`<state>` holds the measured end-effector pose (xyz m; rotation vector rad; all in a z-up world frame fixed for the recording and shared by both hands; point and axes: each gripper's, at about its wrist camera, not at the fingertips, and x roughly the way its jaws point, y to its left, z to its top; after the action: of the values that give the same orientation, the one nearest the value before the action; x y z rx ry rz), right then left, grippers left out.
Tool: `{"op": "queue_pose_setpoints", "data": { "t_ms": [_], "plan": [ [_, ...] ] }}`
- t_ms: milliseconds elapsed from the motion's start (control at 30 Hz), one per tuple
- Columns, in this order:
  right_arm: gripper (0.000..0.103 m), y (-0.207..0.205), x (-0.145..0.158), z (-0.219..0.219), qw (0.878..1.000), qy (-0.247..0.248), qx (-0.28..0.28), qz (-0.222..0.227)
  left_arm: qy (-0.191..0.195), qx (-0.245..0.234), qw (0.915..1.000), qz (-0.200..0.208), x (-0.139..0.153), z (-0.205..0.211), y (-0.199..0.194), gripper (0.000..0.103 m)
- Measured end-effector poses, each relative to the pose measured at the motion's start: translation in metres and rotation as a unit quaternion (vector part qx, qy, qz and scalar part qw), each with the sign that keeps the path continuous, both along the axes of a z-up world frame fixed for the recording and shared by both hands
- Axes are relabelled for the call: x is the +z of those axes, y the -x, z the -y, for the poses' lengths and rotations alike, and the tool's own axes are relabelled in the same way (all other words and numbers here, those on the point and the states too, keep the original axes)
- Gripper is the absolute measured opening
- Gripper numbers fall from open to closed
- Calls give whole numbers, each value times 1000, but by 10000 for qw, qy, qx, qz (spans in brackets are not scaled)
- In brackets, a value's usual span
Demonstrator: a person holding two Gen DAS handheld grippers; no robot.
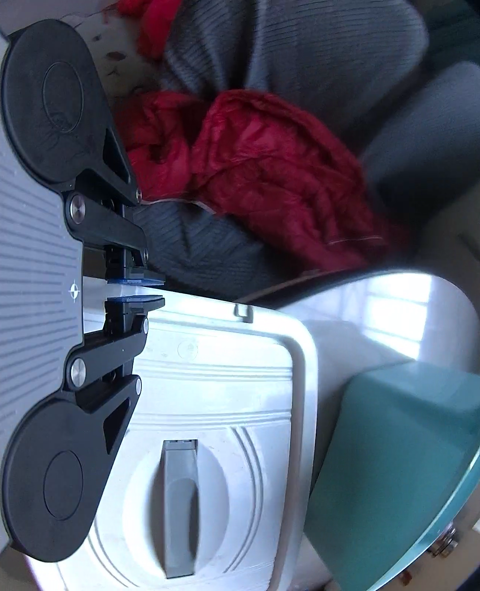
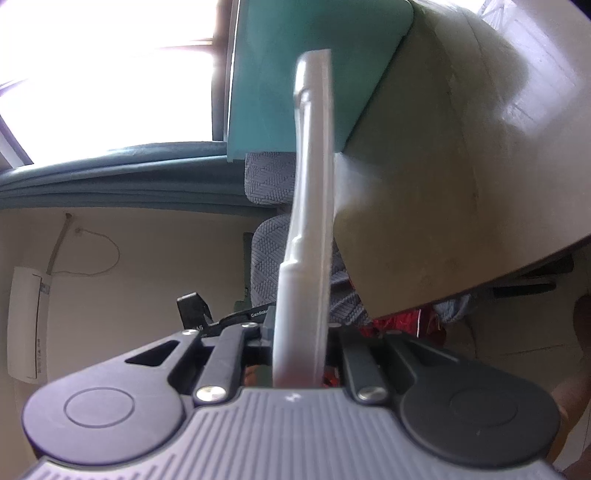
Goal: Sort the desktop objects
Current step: 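Hold the white lid upright with the right tool while the left tool opens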
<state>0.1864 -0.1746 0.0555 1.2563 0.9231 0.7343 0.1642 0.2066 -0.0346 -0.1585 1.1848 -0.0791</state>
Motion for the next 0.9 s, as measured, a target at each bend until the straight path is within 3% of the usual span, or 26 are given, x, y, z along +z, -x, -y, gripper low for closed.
{"op": "queue_pose_setpoints", "data": {
  "t_ms": [100,267,467,667,900],
  "plan": [
    [13,-4,-26,5,9999,-22,124,35,262,252,9993,-108,0,-12,1,14],
    [13,6,-24,0,9999,-65,110,87,166,276,9995,48,13,-14,8,24],
    [13,18,-23,-5,9997,-84,160,168,518,333,9973,404,29,-14,12,39],
    [13,22,-21,-4,9994,-164,132,269,624,247,9976,156,19,-10,14,40],
    [14,35,-22,-2,9994,-164,103,281,879,359,9954,150,15,-12,16,39]
  ]
}}
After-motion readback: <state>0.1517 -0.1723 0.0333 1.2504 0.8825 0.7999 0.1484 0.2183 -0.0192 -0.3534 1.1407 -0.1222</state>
